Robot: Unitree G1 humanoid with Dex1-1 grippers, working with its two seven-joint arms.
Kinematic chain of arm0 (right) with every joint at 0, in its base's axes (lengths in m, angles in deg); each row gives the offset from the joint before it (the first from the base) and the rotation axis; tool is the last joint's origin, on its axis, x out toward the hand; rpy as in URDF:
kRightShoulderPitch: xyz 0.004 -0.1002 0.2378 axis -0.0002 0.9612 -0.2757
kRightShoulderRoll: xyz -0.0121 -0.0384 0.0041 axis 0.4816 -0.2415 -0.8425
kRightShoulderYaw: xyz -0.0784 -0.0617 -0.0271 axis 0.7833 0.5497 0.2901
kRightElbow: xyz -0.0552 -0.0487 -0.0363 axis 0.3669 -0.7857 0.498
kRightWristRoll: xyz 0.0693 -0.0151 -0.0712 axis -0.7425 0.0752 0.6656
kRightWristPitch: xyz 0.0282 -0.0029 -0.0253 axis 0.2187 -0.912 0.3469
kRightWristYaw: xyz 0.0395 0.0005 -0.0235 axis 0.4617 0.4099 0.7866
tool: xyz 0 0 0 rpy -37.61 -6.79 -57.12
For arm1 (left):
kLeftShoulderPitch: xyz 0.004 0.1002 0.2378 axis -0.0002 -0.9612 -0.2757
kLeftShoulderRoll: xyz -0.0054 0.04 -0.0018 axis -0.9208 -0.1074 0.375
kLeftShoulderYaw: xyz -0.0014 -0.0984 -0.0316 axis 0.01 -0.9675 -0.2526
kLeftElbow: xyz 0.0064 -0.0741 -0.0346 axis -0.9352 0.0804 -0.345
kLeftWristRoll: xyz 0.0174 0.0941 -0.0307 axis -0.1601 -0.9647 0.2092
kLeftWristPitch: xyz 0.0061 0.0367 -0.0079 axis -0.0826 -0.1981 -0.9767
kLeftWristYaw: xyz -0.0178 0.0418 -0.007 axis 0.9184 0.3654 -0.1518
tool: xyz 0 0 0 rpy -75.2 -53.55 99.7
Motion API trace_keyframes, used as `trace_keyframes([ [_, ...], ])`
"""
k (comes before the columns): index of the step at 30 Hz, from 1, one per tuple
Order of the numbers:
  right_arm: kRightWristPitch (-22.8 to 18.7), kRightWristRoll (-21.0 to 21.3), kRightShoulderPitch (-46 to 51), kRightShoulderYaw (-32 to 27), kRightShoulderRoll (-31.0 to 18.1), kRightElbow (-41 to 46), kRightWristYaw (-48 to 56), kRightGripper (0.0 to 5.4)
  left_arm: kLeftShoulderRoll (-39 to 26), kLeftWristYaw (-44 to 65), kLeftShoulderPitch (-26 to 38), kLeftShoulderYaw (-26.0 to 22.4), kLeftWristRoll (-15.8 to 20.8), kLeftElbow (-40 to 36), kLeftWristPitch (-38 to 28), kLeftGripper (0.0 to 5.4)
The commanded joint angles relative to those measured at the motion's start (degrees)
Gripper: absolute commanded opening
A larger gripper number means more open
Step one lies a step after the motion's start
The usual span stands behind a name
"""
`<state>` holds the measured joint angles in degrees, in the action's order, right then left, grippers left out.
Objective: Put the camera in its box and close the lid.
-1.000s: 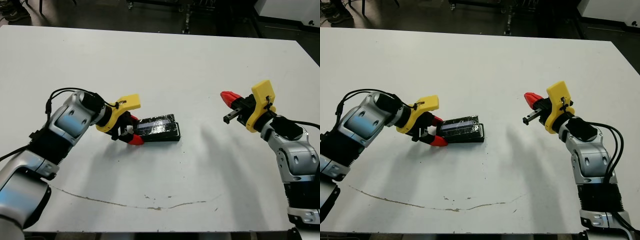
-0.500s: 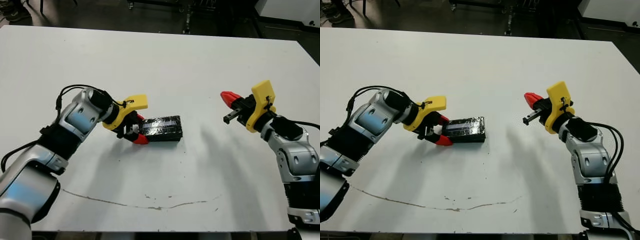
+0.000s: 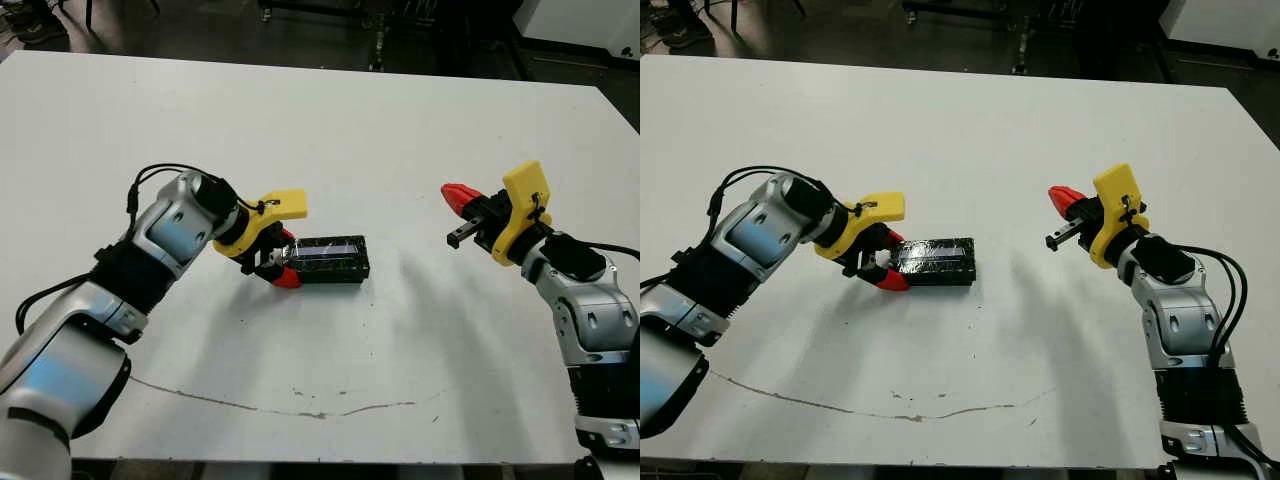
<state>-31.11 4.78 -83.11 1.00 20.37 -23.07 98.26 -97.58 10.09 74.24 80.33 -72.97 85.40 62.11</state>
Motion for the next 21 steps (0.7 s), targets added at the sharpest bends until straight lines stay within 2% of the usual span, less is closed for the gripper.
trace_keyframes([
  [1, 0.3, 0.3, 1.0, -0.1, -0.9, -0.3, 0.0, 0.0, 2.8, -0.6, -1.4, 5.4, -3.8, -0.1, 2.2, 3.17],
  [6, -0.5, -0.1, 0.9, -0.3, -0.8, -0.4, 0.0, 0.0, 1.8, 0.5, -1.0, 8.0, -5.5, -0.3, 0.8, 3.17],
  [11, -0.2, -0.1, 1.0, -0.4, -0.8, -0.4, 0.0, 0.0, 1.4, 1.9, -1.6, 6.5, -3.6, -0.6, 7.6, 3.17],
  [16, -0.3, -0.2, 0.9, -0.3, -0.8, -0.4, 0.2, 0.0, -0.7, 2.4, -2.3, 6.8, -4.5, -0.6, 3.2, 3.85],
  [18, -0.1, -0.3, 0.9, -0.4, -0.7, -0.5, 0.3, 0.0, -1.7, 1.4, -3.2, 7.0, -5.6, -0.9, -0.8, 4.12],
  [21, 0.3, -0.3, 1.0, -0.4, -0.8, -0.4, 0.3, 0.0, -3.9, -1.8, -5.2, 7.7, -8.4, -2.4, -10.6, 4.48],
])
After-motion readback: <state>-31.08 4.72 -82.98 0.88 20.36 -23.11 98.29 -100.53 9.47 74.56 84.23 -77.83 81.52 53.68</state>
